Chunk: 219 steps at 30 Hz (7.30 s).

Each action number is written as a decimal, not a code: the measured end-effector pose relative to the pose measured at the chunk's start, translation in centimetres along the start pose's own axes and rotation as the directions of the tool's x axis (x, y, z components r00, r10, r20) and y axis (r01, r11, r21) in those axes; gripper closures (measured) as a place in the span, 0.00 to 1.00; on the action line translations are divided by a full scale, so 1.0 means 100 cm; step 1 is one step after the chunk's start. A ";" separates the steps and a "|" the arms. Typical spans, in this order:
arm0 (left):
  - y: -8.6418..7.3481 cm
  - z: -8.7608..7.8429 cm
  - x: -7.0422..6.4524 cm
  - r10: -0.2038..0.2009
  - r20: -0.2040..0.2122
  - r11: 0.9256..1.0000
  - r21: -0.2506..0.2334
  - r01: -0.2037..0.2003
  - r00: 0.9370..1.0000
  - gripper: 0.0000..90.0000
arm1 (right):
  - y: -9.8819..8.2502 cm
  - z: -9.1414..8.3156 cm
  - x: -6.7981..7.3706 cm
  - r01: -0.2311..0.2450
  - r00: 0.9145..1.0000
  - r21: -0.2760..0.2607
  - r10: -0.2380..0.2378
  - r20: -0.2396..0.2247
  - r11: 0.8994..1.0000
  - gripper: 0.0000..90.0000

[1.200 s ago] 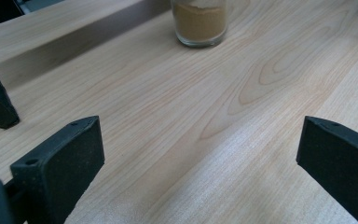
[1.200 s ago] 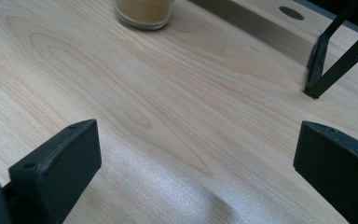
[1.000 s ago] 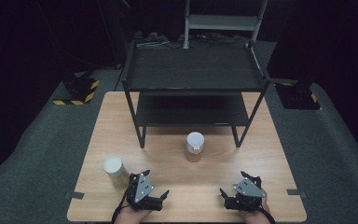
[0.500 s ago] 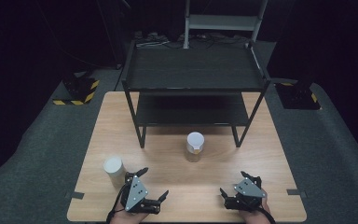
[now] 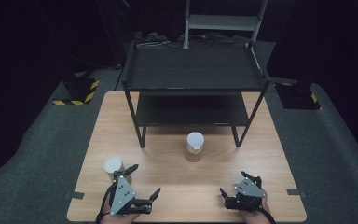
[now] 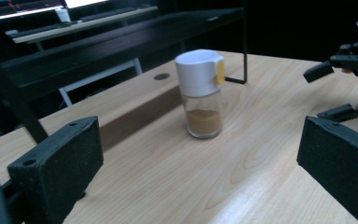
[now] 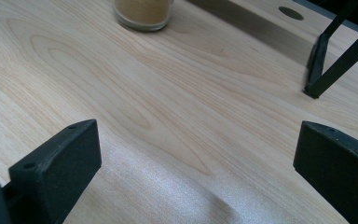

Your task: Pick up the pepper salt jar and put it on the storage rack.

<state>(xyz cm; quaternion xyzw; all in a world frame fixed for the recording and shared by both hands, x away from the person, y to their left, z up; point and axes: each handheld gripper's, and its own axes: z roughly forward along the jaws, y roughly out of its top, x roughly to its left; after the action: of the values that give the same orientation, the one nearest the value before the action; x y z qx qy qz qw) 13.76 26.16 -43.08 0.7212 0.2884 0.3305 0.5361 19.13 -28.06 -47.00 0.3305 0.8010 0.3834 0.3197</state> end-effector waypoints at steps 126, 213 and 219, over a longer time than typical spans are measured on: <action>-0.016 0.004 0.041 -0.198 -0.111 0.980 -0.041 0.194 0.974 0.39 | 0.002 0.001 -0.002 0.000 1.000 0.011 0.001 -0.008 1.000 0.00; 0.223 0.092 0.084 -0.125 -0.099 0.963 -0.251 0.097 0.987 0.39 | -0.002 0.000 -0.008 -0.026 0.999 -0.008 0.026 -0.030 1.000 0.00; 0.230 0.104 0.088 -0.137 -0.116 0.964 -0.242 0.106 0.984 0.39 | -0.002 -0.001 -0.009 -0.029 0.999 -0.010 0.028 -0.033 1.000 0.00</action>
<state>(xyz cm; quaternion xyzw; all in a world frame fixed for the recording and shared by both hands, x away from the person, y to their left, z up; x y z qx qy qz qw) 28.79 20.93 -21.62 0.6101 0.3260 0.3757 0.6167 19.52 -28.87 -46.93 0.3340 0.7992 0.3975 0.3028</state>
